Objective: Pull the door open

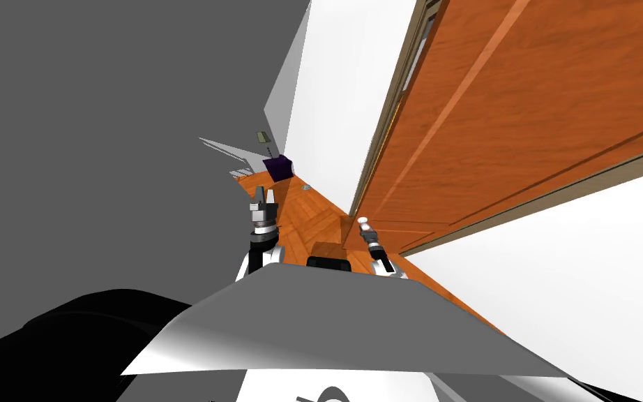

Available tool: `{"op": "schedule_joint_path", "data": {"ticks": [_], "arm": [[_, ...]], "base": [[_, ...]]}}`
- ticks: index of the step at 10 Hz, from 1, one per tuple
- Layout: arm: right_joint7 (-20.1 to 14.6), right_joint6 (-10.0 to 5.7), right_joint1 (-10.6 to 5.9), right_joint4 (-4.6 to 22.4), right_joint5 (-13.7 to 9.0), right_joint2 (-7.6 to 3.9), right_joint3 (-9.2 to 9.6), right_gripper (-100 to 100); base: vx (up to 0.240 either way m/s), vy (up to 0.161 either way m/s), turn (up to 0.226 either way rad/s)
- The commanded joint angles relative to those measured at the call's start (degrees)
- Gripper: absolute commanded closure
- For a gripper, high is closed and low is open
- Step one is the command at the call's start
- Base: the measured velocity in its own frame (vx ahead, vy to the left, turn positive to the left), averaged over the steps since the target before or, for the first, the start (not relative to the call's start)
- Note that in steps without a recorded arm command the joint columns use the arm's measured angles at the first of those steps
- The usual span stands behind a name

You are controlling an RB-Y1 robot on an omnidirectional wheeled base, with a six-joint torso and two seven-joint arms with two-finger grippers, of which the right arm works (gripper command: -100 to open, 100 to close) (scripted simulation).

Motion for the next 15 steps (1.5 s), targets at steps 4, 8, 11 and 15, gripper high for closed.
{"op": "schedule_joint_path", "data": {"ticks": [4,8,11,15], "arm": [[-0.9,-0.18,-0.04,-0.5,0.4,-0.82,0.5,100],[-2.2,-0.96,0.35,-1.6,1.1,-2.65,0.95,100],[-3.2,-2.32,2.63,-3.4,2.8,-4.27,2.65,100],[-4.0,-2.86,5.86,-6.4,3.7,-4.8,4.67,100]], "base": [[-0.093,-0.105,0.066],[-0.037,-0.074,0.167],[-0.028,-0.029,0.167],[-0.031,0.007,-0.091]]}}
